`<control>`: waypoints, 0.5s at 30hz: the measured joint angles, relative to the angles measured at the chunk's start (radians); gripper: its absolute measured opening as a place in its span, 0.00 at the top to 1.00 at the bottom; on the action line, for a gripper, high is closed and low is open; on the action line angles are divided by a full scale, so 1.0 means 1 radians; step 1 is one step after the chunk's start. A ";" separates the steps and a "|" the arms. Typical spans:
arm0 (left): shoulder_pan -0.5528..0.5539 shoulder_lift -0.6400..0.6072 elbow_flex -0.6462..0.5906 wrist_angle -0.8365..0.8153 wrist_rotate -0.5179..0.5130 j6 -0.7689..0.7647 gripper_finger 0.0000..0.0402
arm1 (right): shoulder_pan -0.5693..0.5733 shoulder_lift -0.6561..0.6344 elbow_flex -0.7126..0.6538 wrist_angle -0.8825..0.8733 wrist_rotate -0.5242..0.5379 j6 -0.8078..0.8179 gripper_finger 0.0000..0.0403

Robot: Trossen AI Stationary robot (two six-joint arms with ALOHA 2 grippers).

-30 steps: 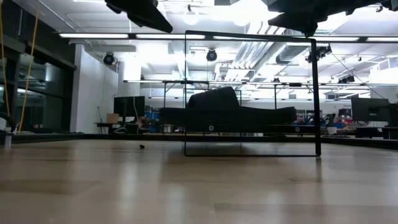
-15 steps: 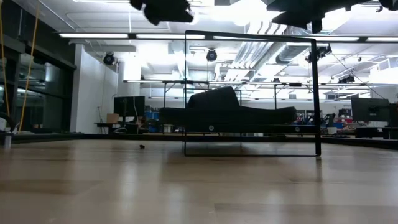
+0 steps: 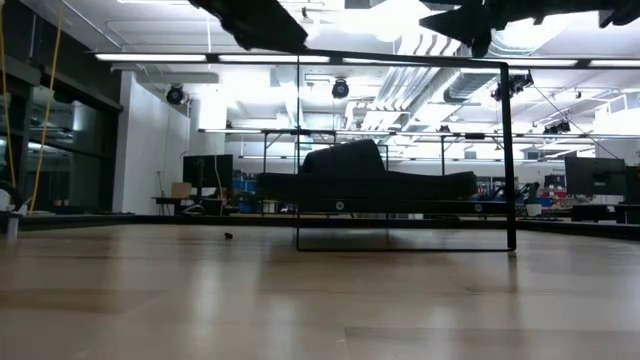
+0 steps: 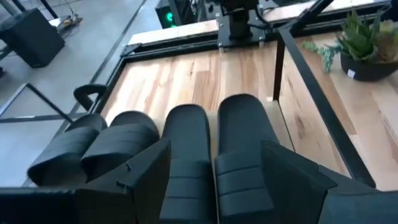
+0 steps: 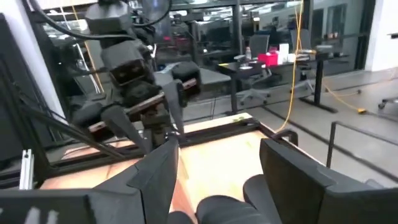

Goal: Pick and place slides into the shelf
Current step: Return to Home Position

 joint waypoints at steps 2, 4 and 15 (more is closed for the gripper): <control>0.006 -0.022 -0.006 -0.014 -0.001 -0.003 0.43 | -0.035 0.000 0.000 -0.014 -0.036 0.020 0.46; 0.005 -0.048 -0.027 -0.013 -0.005 -0.002 0.43 | -0.063 0.000 0.000 -0.026 -0.073 0.022 0.46; 0.078 -0.240 -0.208 0.030 -0.032 -0.048 0.43 | -0.109 -0.051 0.000 -0.060 -0.168 0.030 0.46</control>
